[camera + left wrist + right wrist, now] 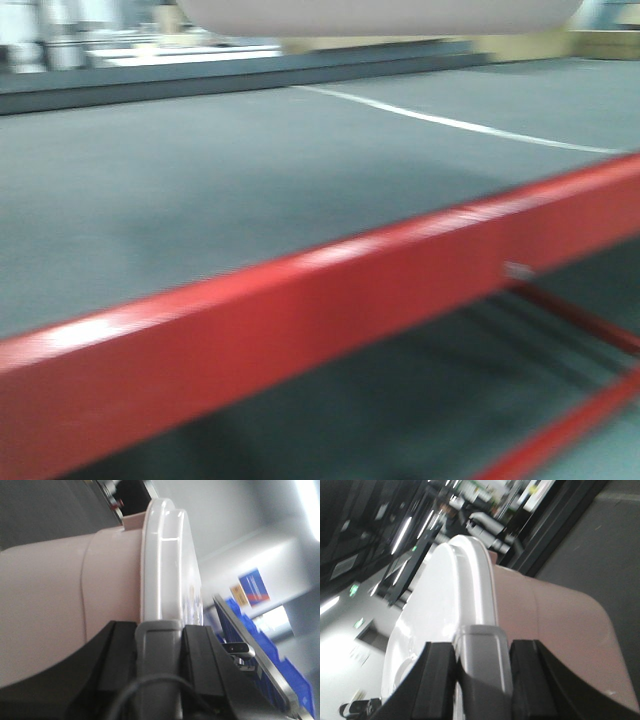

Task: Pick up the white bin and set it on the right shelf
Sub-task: 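Hold the bin raised with both grippers while the base drives away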

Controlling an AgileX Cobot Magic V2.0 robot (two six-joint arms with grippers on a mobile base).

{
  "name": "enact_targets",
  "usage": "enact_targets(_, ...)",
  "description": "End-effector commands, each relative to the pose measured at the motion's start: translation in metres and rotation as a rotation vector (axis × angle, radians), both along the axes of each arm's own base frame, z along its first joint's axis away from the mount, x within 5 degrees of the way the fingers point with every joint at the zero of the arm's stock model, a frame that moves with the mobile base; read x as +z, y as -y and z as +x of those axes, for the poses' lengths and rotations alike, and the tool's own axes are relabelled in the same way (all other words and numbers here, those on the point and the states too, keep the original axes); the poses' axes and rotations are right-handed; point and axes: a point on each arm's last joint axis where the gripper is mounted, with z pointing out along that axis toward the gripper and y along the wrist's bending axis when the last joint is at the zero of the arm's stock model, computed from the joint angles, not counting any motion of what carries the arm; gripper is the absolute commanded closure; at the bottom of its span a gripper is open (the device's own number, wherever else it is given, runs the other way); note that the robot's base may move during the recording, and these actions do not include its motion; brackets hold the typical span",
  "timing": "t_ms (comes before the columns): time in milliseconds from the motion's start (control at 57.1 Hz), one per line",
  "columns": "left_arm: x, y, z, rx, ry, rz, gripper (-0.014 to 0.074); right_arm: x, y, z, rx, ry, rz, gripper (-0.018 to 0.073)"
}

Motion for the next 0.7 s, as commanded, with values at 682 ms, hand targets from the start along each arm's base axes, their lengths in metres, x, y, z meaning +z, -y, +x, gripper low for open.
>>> enact_targets(682,0.0442,0.0165,-0.0453,-0.309,0.179,-0.165,0.0722,0.0306,-0.0138,-0.0153,0.084,0.118,0.075,0.049)
